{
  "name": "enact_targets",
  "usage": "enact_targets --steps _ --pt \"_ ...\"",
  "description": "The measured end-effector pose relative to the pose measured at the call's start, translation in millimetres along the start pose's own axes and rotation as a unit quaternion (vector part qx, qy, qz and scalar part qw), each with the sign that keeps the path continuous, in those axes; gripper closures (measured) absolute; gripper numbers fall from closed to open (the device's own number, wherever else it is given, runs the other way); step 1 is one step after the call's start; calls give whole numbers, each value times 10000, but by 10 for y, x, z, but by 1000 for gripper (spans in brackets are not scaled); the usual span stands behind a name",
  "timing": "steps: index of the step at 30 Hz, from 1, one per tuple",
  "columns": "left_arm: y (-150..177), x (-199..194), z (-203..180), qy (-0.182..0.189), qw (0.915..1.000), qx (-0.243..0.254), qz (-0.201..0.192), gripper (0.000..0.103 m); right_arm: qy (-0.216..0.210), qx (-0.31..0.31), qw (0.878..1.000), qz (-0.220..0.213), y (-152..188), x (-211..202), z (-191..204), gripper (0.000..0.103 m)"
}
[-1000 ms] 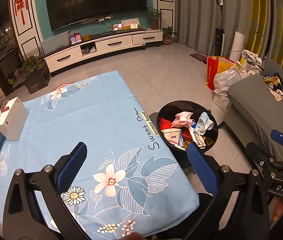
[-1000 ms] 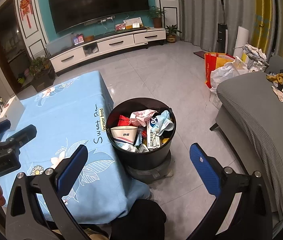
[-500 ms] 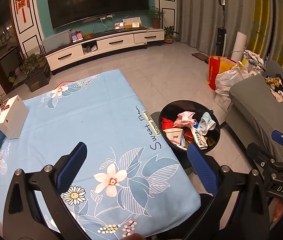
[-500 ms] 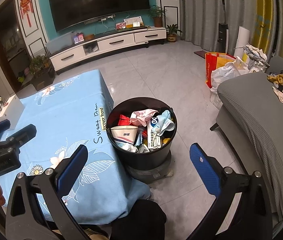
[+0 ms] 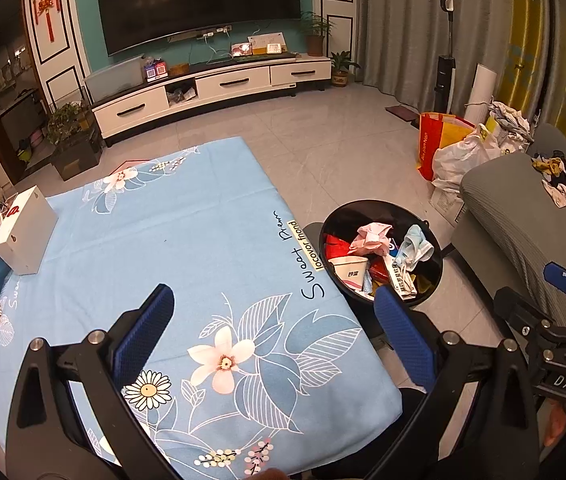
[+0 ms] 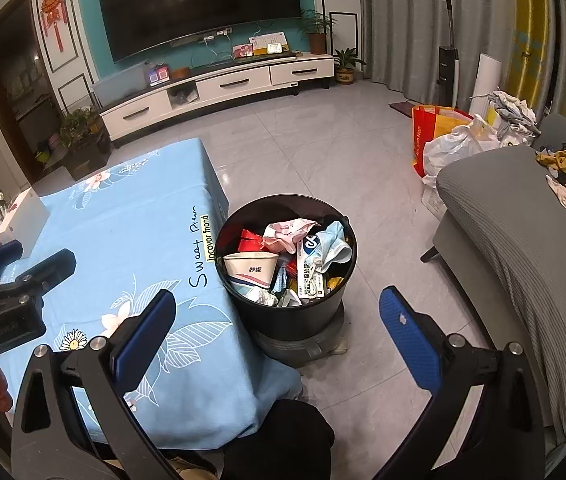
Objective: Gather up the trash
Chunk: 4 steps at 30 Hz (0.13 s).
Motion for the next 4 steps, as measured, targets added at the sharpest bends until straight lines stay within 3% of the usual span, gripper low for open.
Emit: enact_targets --steps 4 --pt "11 14 1 0 10000 -12 24 3 0 2 10000 1 0 0 1 3"
Point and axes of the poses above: each gripper's, at about its wrist camera, not at the fingertips, and x roughly the way its jaws point, z to its left, y to its underside, the point moved 10 cm from there along x, roughly the way its jaws point, and after that the axes turned 10 degrees about x, right-handed, at the moved point
